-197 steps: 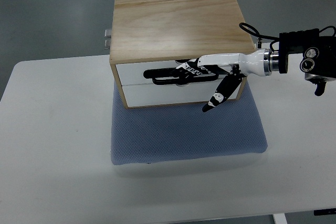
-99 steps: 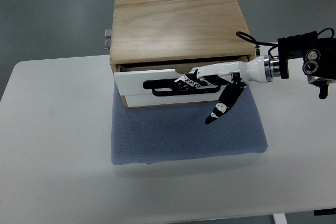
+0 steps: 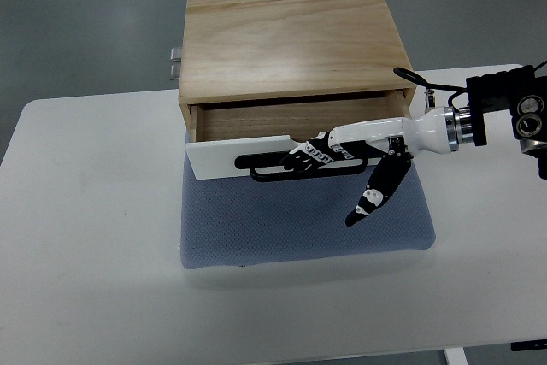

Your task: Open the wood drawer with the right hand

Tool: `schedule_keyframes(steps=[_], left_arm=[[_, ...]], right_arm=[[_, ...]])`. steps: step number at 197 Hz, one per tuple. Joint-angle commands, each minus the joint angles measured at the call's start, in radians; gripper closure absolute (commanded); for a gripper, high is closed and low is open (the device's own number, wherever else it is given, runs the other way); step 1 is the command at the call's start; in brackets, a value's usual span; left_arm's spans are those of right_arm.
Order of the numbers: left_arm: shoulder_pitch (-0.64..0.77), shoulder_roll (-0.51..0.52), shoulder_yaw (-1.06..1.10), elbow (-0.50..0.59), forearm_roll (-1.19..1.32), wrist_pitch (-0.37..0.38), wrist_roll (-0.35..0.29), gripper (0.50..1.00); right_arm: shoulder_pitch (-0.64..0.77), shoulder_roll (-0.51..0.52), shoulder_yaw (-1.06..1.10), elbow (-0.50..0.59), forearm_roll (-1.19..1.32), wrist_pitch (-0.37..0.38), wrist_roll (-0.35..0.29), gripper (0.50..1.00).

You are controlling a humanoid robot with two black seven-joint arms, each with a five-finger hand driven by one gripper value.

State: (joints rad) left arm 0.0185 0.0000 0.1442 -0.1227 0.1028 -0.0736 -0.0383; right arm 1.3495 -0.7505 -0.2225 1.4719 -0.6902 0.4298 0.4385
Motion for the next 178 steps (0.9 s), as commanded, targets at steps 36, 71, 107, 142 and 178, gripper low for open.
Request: schedule_keyframes(steps=[36, 71, 107, 142, 178], left_arm=[[0.000, 0.000, 0.000, 0.000, 0.000, 0.000, 0.000, 0.500], [0.000, 0.000, 0.000, 0.000, 0.000, 0.000, 0.000, 0.500], [0.000, 0.000, 0.000, 0.000, 0.000, 0.000, 0.000, 0.500], [0.000, 0.000, 0.000, 0.000, 0.000, 0.000, 0.000, 0.500], [0.000, 0.000, 0.000, 0.000, 0.000, 0.000, 0.000, 0.500]], right_arm=[[-0.001, -0.039, 0.000, 0.068, 0.000, 0.001, 0.000, 0.556], [-0.001, -0.055, 0.000, 0.085, 0.000, 0.001, -0.001, 0.556], [0.007, -0.087, 0.012, 0.108, 0.001, 0.024, 0.000, 0.556], [0.013, -0.161, 0.063, 0.160, 0.006, 0.112, -0.001, 0.556], [0.008, -0.245, 0.184, 0.159, 0.031, 0.181, 0.000, 0.556]])
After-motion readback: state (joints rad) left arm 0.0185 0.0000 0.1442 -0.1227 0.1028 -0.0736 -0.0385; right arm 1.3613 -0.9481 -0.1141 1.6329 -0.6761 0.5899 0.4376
